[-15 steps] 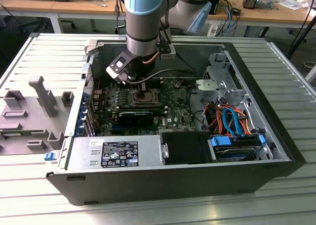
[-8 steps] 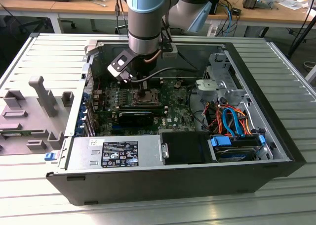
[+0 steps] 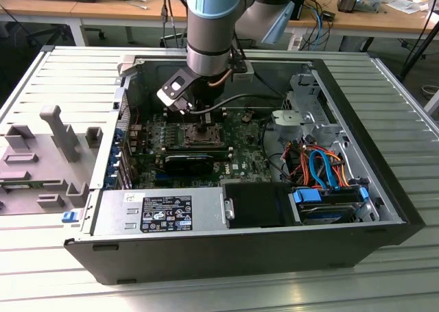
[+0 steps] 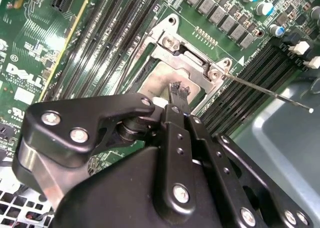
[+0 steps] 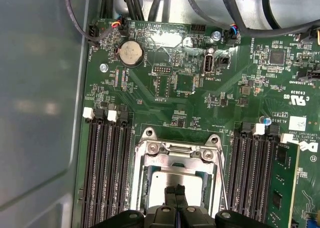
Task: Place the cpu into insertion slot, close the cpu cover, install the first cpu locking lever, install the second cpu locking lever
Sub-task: 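Close the cpu cover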
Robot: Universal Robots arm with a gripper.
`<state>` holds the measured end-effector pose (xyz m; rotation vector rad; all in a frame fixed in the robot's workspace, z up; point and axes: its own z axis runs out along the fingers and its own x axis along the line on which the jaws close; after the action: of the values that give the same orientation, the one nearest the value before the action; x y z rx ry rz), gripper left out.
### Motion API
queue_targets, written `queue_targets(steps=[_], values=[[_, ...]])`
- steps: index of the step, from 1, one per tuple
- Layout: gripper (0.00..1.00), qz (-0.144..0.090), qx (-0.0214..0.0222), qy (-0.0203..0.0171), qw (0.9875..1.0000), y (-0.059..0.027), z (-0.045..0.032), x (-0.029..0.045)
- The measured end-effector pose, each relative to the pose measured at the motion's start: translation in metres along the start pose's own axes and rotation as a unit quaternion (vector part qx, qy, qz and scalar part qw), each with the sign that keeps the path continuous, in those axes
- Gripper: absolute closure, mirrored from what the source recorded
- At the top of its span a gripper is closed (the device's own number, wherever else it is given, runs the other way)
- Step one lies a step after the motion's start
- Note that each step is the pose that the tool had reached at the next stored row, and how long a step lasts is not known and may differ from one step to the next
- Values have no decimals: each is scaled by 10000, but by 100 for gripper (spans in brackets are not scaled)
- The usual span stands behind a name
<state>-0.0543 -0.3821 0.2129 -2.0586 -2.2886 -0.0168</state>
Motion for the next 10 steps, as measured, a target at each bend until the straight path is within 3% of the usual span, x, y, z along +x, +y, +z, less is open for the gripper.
queue_targets(steps=[10], values=[[89, -2, 0, 1, 10000, 5, 49, -11]])
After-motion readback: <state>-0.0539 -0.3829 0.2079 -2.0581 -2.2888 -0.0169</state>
